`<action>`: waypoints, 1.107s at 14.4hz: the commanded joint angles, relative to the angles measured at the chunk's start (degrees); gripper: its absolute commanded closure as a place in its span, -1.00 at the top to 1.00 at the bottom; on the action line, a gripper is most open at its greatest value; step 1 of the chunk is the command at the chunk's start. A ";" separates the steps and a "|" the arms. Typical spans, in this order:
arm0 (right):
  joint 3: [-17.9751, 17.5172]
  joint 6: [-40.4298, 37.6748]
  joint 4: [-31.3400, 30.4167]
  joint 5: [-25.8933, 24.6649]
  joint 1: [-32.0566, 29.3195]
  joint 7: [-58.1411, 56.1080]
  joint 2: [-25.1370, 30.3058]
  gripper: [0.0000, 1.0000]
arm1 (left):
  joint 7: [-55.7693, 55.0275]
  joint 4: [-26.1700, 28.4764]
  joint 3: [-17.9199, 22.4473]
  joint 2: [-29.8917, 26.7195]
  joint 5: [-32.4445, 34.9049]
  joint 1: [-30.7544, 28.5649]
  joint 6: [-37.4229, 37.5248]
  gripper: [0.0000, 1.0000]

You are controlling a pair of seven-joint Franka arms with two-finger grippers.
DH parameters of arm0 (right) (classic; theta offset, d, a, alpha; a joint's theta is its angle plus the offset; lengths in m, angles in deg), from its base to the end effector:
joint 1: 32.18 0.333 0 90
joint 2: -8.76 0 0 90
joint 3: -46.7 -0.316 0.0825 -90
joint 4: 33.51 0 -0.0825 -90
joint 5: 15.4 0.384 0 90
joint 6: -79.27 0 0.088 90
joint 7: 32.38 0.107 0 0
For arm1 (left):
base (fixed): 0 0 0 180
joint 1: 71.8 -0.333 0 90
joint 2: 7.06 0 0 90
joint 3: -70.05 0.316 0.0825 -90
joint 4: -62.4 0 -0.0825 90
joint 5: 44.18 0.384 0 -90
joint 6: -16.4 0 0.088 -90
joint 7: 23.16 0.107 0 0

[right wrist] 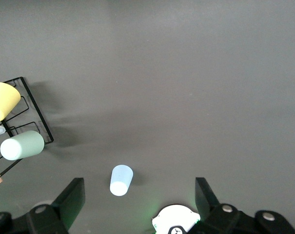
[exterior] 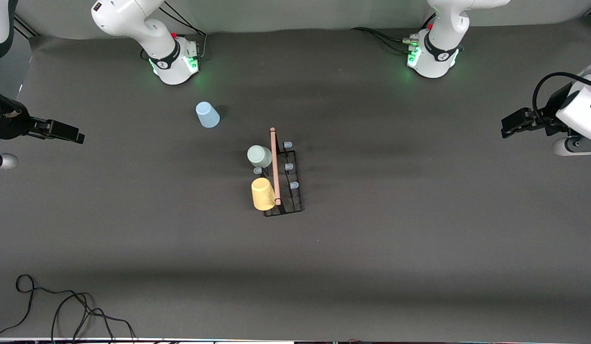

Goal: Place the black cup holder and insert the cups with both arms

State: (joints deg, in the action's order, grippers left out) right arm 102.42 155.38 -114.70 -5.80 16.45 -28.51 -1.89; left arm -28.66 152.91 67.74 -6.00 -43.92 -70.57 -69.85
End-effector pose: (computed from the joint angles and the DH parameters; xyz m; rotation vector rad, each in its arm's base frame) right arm 0.5642 -0.0008 0.6127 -3.0972 0.2698 0.3032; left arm 0.5511 -0.0334 0.6047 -3.1267 -0.0536 0.1443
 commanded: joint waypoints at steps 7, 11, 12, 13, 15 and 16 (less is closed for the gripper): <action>-26.48 -1.48 -0.02 -9.05 -22.39 -0.88 3.52 1.00 | 0.05 0.28 0.20 -0.27 -0.35 0.09 -0.68 1.00; -43.47 -0.78 -3.10 -10.30 -39.11 -0.97 6.69 0.99 | 0.05 0.37 0.20 -0.27 -0.35 0.09 -0.68 1.00; -48.03 0.00 -3.97 -10.30 -44.01 -1.49 7.31 0.99 | 0.05 0.37 0.20 -0.27 -0.35 0.09 -0.77 1.00; -53.20 1.40 -5.63 -10.30 -48.93 -1.50 8.71 0.99 | 0.05 0.37 0.20 -0.27 -0.35 0.09 -0.68 1.00; -55.89 5.35 -10.45 -10.39 -51.27 -1.59 11.69 0.99 | 0.05 0.37 0.20 -0.27 -0.35 0.09 -0.77 1.00; -55.98 7.90 -13.44 -10.39 -51.35 -1.59 13.62 0.99 | 0.05 0.37 0.20 -0.27 -0.35 0.09 -0.68 1.00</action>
State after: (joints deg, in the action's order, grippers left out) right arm 48.12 158.19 -120.17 -14.77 -33.94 -28.94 6.13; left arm -28.66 152.95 67.75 -6.00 -43.92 -70.58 -69.88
